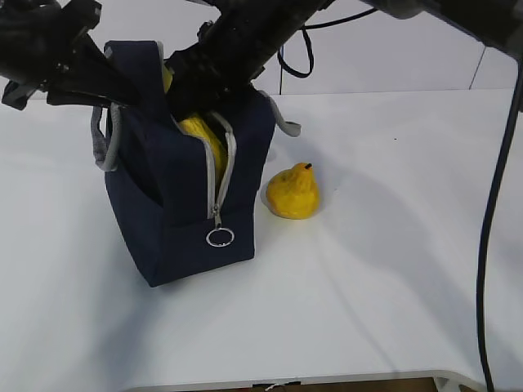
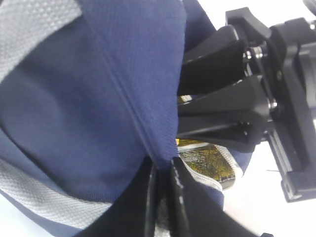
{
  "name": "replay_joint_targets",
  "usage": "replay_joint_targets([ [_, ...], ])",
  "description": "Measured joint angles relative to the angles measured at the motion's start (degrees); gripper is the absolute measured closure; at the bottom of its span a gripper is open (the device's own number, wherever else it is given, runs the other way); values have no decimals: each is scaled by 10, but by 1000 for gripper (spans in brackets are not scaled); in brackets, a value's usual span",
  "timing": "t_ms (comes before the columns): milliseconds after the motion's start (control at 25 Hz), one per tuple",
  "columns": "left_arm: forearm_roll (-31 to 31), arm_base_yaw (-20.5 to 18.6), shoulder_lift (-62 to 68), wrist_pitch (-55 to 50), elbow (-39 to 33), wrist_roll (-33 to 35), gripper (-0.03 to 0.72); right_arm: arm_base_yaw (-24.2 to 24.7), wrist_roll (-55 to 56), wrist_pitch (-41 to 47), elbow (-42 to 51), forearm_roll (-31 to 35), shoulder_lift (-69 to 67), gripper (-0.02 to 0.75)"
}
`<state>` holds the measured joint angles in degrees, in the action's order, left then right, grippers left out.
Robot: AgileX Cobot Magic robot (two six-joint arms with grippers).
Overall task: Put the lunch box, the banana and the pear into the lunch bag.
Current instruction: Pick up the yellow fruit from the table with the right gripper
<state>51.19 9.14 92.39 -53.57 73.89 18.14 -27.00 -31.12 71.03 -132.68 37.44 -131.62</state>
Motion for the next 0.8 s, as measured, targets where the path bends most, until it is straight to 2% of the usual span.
replay_joint_targets([
  [120, 0, 0, 0, 0, 0, 0, 690, -1, 1, 0, 0, -3, 0, 468],
  [280, 0, 0, 0, 0, 0, 0, 690, -12, 1, 0, 1, -40, -2, 468],
  [800, 0, 0, 0, 0, 0, 0, 690, -27, 1, 0, 1, -62, -2, 468],
])
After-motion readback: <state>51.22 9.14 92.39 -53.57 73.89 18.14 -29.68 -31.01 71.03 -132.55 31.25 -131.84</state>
